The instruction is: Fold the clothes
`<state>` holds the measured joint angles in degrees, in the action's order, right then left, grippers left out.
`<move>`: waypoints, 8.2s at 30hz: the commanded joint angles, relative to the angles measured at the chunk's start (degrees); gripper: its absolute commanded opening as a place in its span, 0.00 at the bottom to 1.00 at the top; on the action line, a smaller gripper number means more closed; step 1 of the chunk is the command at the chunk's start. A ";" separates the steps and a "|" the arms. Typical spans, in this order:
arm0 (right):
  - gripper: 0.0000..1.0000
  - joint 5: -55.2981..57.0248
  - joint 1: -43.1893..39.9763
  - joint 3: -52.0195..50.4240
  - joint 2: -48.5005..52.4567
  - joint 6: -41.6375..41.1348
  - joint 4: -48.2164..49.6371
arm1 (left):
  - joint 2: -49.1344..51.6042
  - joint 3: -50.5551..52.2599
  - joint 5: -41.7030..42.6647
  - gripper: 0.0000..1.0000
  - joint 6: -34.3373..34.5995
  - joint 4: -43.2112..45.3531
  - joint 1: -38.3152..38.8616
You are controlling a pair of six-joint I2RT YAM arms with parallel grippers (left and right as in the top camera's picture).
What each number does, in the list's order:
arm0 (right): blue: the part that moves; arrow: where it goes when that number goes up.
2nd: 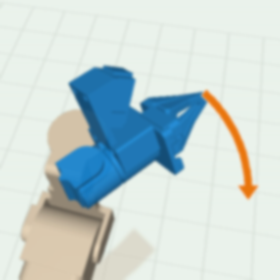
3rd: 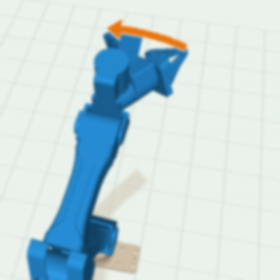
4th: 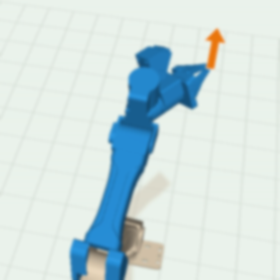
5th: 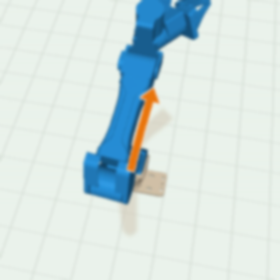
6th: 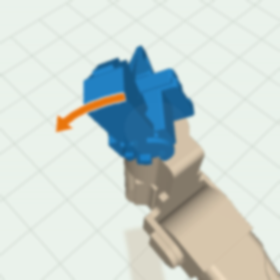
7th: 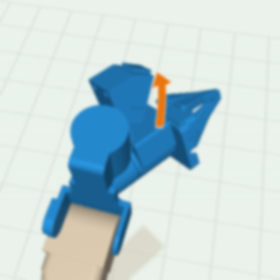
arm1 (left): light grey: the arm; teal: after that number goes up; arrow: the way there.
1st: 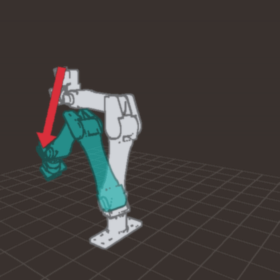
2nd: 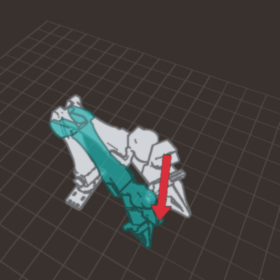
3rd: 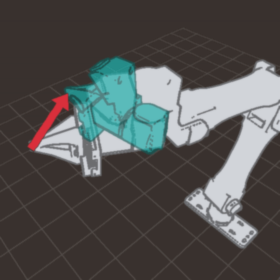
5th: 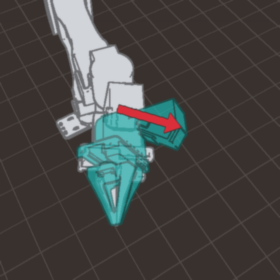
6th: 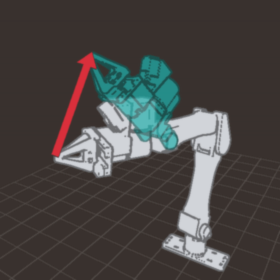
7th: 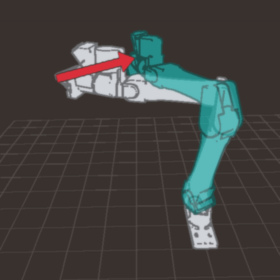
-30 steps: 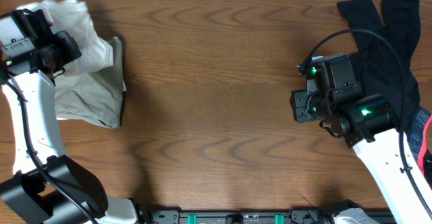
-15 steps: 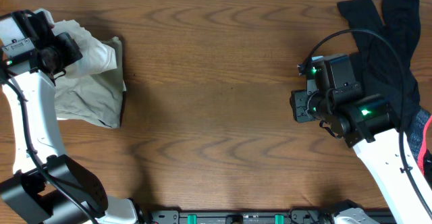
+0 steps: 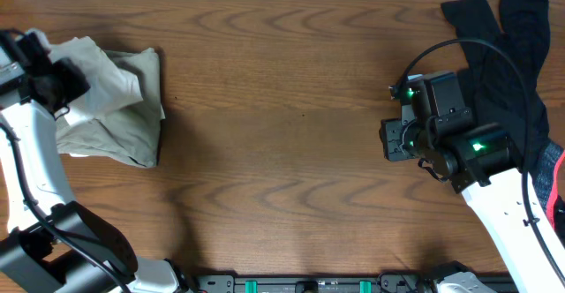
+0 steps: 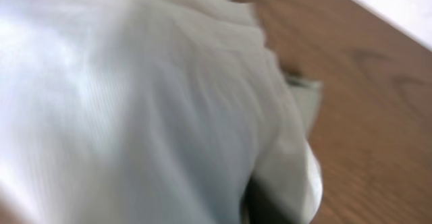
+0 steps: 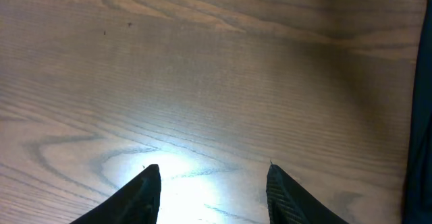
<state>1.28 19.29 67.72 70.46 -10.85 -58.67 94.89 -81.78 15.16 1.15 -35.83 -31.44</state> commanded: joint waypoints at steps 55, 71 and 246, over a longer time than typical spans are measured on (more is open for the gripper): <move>0.57 0.44 -0.52 0.07 0.11 0.83 -0.09 | -11.87 -0.55 26.84 0.93 3.87 -2.58 2.21; 0.99 4.57 -0.81 0.07 0.11 0.83 13.18 | -23.74 -0.04 0.55 0.98 1.05 -20.11 29.18; 0.99 0.15 -14.08 -67.41 -70.18 17.33 54.55 | -94.79 79.67 -12.00 0.98 -1.36 29.59 31.78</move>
<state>1.65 5.76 0.56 0.62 5.69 -4.03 0.58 -5.04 4.47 0.14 -8.43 0.23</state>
